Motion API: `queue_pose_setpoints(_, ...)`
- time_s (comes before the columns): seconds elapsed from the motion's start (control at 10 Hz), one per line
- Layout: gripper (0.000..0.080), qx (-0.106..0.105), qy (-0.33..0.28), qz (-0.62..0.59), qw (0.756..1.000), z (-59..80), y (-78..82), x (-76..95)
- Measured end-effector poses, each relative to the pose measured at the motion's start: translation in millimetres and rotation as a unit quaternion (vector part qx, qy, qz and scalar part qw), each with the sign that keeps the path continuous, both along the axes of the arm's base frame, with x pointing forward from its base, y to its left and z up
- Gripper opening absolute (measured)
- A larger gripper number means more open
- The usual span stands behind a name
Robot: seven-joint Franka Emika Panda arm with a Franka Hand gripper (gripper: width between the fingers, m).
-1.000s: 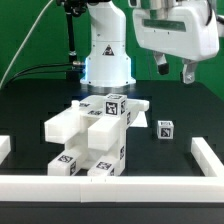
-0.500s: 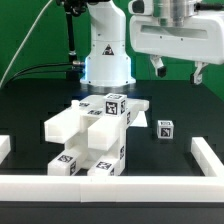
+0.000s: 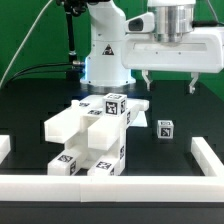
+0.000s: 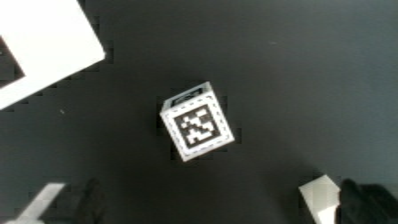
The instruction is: Assemble chair
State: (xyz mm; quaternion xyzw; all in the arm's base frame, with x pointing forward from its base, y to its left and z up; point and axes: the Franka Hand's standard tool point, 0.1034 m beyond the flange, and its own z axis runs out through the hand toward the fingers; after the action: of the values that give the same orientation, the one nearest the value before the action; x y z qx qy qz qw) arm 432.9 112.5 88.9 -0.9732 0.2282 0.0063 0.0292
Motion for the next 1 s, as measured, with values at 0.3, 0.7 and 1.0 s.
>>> queue_pose_setpoints(0.3, 0.0649, 0.002, 0.004, -0.003, 1.000, 1.3, -0.3, 2.2)
queue_pose_setpoints(0.7, 0.0649, -0.023, -0.013, 0.004, 1.000, -39.3, -3.8, 1.1)
queue_pose_setpoints(1.0, 0.0649, -0.037, -0.009, 0.008, 0.999, -67.5, 1.2, 6.3)
